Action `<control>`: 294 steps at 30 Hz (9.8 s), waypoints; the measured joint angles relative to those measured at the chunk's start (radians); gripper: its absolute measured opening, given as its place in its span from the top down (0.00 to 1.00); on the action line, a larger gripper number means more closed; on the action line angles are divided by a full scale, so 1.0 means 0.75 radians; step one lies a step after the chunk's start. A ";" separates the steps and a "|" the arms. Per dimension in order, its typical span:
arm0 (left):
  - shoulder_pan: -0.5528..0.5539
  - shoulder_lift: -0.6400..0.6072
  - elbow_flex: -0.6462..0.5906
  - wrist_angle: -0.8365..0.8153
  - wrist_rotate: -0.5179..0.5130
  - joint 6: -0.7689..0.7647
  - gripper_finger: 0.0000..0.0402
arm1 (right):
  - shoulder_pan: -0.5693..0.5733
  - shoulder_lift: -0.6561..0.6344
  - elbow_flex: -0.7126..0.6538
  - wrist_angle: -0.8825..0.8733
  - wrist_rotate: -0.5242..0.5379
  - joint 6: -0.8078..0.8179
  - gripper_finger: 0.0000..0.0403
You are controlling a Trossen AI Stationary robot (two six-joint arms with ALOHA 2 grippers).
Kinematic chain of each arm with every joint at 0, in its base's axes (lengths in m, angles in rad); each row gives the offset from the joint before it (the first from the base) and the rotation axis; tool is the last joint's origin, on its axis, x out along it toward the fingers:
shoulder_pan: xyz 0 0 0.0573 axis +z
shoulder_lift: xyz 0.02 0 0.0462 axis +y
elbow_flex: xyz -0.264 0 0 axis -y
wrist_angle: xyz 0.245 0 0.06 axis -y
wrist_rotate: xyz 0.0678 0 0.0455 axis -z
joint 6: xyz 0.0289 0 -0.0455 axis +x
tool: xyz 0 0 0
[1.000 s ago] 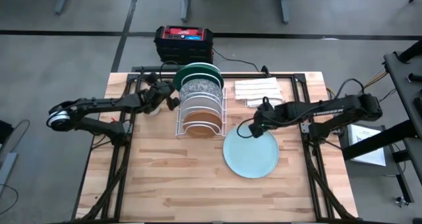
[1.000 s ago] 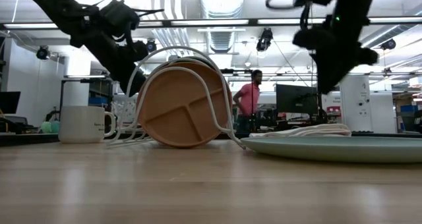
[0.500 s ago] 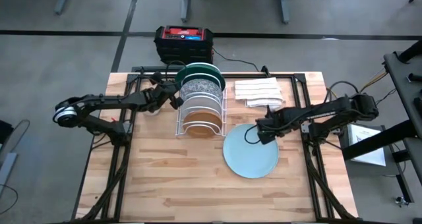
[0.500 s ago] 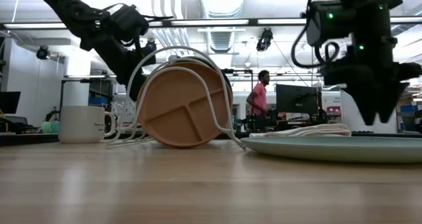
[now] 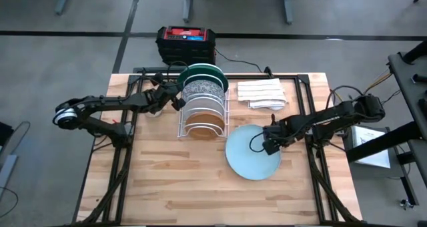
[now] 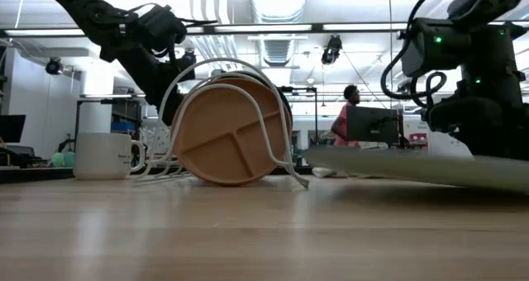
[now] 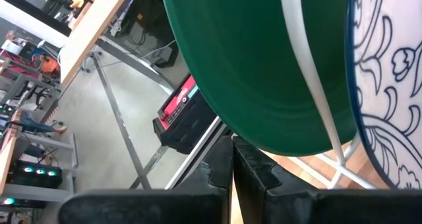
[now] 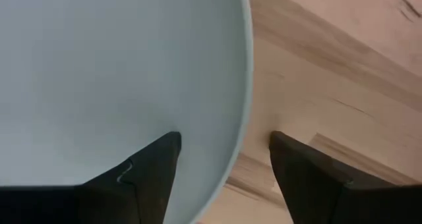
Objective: Sort dishes
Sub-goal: Put the light blue plate in the dish rack
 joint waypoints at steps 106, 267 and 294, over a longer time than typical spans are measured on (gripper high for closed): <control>-0.652 0.195 0.529 -0.264 1.249 -0.321 1.00 | 0.739 -0.018 0.507 -0.369 0.886 0.318 1.00; -1.393 0.061 0.088 -1.351 -0.423 -1.739 1.00 | 1.045 -0.432 0.408 -0.304 1.659 0.214 1.00; -1.259 0.074 0.051 -1.097 -0.598 -1.502 1.00 | 0.991 -0.414 0.405 -0.311 1.653 0.170 1.00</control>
